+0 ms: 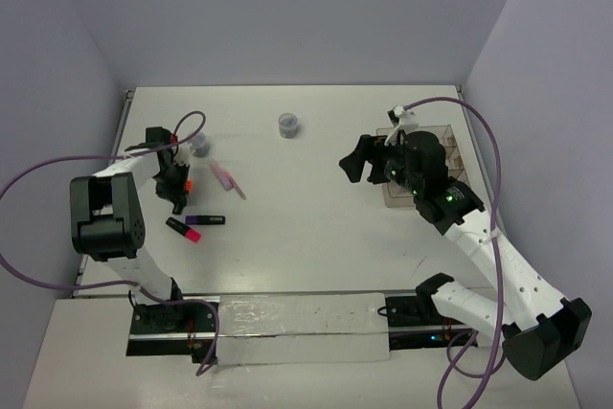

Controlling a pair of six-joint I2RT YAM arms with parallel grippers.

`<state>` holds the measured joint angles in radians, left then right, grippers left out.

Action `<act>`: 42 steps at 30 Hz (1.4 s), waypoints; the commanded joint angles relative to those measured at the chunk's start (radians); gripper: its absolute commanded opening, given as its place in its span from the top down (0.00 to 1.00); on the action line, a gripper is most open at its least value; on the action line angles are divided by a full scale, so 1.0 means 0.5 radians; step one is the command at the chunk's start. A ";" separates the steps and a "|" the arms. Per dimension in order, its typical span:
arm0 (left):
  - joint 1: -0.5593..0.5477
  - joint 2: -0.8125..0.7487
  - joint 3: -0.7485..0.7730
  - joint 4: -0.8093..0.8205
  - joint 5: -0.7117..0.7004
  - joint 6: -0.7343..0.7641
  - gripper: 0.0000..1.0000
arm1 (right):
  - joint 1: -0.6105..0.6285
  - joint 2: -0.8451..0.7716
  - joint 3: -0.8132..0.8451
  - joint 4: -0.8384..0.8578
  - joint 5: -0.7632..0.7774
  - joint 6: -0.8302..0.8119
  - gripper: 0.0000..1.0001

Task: Sort the stationery into containers
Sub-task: Pick up the stationery from the center of the board, then place the stationery in the storage box.

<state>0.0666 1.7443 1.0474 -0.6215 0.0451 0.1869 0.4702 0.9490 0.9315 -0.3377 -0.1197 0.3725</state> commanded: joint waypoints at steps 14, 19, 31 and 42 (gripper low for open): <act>-0.092 -0.540 0.354 -0.067 0.658 -0.037 1.00 | 0.345 0.338 0.100 0.845 -0.145 0.613 0.15; -0.393 -0.783 0.423 0.023 0.809 -0.054 1.00 | 0.536 0.862 0.566 1.256 -0.161 0.949 0.20; -0.550 -0.866 0.497 0.205 0.996 -0.287 1.00 | 0.648 1.493 1.041 1.252 0.088 1.214 0.28; -0.553 -0.828 0.508 0.250 1.020 -0.308 1.00 | 0.675 1.712 1.147 1.107 0.177 1.169 0.28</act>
<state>-0.2085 1.3302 1.2613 -0.5616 0.5088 0.0519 0.7982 1.7546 1.4383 0.2256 -0.0637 0.9591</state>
